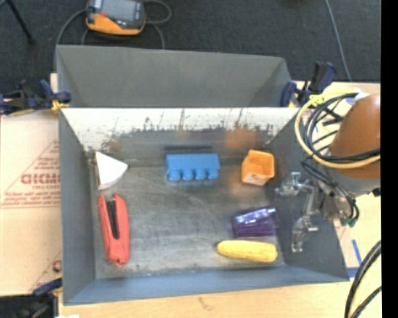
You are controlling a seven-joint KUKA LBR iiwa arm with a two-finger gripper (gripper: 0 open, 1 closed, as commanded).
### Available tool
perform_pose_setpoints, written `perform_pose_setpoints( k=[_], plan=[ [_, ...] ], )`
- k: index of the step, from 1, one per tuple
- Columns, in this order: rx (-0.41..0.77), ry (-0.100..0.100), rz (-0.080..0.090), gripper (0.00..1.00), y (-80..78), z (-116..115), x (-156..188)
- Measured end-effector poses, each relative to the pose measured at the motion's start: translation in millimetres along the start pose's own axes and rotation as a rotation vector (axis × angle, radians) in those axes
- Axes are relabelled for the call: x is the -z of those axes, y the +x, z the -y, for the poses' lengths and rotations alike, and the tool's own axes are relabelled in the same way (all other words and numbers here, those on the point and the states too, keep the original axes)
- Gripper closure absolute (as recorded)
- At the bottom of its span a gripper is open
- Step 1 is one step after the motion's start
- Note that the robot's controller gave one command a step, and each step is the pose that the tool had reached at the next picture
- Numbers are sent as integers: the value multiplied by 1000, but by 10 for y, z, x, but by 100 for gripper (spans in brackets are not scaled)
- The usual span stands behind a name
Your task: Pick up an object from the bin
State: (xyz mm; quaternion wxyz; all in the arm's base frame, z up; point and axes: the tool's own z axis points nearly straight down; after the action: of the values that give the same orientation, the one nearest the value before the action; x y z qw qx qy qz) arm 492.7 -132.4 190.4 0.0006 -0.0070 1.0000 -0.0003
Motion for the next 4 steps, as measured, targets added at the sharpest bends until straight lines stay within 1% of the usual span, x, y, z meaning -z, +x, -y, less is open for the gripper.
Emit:
perform_pose_setpoints(
  k=[1,2,3,4],
  plan=[
    [146,5,8,0,-294,-432,-389],
    [409,22,37,100,-506,-584,-990],
    [410,22,37,100,-506,-584,-990],
    [418,-1,-2,0,-398,-513,-354]
  ],
)
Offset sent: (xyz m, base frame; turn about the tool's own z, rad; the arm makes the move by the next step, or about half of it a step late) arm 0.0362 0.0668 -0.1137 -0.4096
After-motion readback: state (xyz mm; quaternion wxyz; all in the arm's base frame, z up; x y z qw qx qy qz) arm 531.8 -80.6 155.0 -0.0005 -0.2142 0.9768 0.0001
